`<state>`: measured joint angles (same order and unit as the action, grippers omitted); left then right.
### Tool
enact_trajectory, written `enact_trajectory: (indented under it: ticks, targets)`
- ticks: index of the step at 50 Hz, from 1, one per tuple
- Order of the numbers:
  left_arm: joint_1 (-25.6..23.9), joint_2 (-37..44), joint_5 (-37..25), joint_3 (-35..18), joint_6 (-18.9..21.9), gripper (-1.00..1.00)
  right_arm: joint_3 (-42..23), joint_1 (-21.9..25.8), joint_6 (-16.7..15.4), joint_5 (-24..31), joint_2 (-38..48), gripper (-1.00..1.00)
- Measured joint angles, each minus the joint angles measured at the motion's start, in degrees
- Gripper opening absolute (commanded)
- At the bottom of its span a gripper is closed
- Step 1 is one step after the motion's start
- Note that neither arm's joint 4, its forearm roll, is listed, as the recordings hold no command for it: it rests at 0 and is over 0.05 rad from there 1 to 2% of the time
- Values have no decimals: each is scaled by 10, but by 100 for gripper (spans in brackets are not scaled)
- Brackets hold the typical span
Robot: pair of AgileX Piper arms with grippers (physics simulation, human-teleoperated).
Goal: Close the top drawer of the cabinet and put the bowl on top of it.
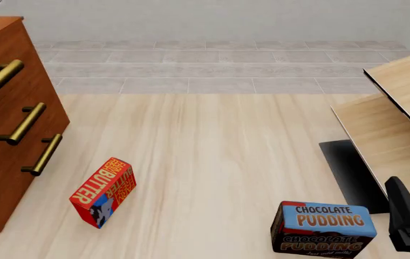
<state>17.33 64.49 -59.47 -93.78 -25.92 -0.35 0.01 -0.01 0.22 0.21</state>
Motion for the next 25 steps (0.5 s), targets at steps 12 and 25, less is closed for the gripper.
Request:
enact_trajectory:
  ticks: [12, 25]
  targets:
    - [30, 9, 24, 19, -19, -100, 0, 0, 0, 0, 0, 100]
    - [58, 14, 49, 41, -44, -100, 0, 0, 0, 0, 0, 100]
